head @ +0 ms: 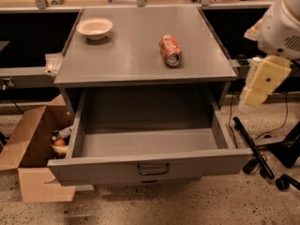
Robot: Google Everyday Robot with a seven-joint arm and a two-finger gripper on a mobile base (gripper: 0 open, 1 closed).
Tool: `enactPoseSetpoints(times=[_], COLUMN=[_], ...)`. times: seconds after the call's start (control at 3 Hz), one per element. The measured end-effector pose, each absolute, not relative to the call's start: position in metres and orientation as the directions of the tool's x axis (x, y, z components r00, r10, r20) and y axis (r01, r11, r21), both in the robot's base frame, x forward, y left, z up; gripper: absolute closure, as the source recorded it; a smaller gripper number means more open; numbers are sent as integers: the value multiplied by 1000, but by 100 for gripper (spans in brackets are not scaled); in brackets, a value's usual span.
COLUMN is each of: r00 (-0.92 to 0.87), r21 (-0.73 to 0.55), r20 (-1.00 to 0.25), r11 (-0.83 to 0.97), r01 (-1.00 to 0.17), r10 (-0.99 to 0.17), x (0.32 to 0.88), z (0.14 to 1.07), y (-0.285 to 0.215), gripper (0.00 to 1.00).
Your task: Place coke can into top drawer
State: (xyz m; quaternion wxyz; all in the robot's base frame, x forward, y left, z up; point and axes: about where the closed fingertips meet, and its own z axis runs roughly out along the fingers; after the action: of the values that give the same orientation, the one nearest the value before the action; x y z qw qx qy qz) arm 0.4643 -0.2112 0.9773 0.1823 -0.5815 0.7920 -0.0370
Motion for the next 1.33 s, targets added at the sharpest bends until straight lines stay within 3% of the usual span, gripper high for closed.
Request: enactPoseSetpoints(times=[0.67, 1.0, 1.33], r00=[-444, -520, -520], r21=[-278, -219, -219], r20=[-431, -496, -496], r11=[584, 679, 679], r01=[-763, -700, -701], r10=[-785, -696, -696], x=[579, 629, 629], z=[959, 946, 946], y=[-189, -172, -172], gripper=[0, 0, 0])
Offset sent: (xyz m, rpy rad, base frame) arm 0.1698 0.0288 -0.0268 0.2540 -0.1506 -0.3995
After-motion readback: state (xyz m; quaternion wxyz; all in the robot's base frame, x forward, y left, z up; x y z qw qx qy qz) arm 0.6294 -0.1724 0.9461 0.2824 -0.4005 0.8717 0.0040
